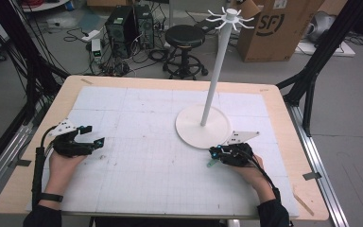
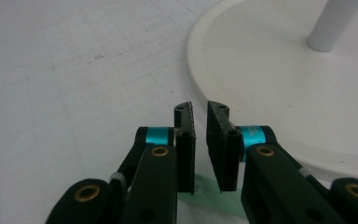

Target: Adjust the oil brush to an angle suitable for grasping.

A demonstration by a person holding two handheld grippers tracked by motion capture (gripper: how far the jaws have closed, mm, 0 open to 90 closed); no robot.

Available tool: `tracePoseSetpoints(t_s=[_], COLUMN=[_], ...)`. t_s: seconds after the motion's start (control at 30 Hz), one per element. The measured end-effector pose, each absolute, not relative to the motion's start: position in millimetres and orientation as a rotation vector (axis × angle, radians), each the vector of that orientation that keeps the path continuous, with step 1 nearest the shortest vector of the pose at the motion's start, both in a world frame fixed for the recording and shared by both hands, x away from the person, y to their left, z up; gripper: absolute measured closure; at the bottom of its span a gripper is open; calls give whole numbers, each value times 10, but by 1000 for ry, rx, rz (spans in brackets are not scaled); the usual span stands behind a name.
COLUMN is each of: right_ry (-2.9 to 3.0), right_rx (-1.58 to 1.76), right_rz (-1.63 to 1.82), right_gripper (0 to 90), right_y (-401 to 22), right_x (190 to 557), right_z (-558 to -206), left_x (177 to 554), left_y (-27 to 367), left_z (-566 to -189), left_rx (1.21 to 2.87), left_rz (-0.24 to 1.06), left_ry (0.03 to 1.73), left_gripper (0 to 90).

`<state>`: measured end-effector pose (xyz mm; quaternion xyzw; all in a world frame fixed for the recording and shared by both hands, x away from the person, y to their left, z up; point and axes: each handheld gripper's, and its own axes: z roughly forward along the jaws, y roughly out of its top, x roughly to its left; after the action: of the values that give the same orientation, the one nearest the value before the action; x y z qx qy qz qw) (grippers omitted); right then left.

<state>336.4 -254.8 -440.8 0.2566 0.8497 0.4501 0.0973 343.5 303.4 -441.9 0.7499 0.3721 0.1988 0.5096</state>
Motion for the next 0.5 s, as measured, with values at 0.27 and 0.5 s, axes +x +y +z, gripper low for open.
tracePoseSetpoints(t_s=[0.27, 0.5], right_ry=[2581, 2620], right_rx=[754, 744], right_rz=[1284, 1248], right_gripper=[817, 825], right_y=[-2502, -2499], right_x=[3353, 3326], right_z=[-4452, -4469], left_x=[3434, 3433], left_y=[3032, 3038], left_z=[-4421, -4417], left_rx=[1807, 1804], left_rz=[478, 478], left_ry=[897, 899], left_gripper=[198, 198])
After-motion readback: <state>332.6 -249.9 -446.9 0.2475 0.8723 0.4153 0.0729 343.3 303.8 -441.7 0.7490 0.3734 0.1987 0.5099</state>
